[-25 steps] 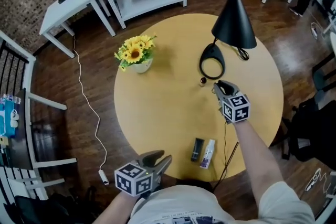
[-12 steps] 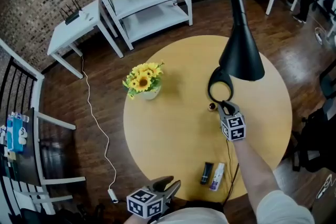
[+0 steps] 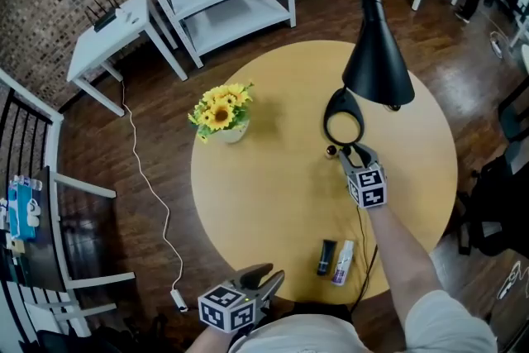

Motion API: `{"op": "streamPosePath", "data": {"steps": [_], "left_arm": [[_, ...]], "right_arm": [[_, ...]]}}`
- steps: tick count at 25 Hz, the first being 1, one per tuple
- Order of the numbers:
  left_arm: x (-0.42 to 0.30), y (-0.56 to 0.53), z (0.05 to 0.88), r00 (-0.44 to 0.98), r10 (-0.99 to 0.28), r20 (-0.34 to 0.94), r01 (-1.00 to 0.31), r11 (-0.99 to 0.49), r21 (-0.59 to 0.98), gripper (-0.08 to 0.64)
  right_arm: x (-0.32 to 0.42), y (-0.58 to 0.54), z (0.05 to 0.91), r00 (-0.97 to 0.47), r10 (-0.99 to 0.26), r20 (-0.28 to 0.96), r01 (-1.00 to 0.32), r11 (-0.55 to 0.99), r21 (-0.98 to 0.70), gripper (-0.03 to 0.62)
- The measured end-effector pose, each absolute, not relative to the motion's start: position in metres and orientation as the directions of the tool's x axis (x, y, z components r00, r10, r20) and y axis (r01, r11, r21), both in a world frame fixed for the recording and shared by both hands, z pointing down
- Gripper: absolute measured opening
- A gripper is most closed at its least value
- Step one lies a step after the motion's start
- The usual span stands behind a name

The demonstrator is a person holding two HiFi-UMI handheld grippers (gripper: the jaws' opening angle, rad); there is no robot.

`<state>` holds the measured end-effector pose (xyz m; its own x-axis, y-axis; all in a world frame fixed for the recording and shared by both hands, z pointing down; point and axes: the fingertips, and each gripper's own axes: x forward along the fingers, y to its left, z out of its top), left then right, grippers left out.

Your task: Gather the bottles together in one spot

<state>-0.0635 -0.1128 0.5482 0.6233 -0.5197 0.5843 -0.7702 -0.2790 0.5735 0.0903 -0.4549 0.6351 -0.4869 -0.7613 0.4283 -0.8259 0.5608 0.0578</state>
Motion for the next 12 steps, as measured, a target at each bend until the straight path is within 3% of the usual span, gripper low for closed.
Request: {"op": "streamPosePath", "data": {"steps": [12], "left_arm": [[-0.086, -0.098, 0.532, 0.669, -0.531, 0.519, -0.737, -0.385, 0.556, 0.137]], "right_arm": [[0.107, -0.340, 0.548, -0.475, -0.799, 0.369, -0.841, 0.536, 0.078, 0.195]]}}
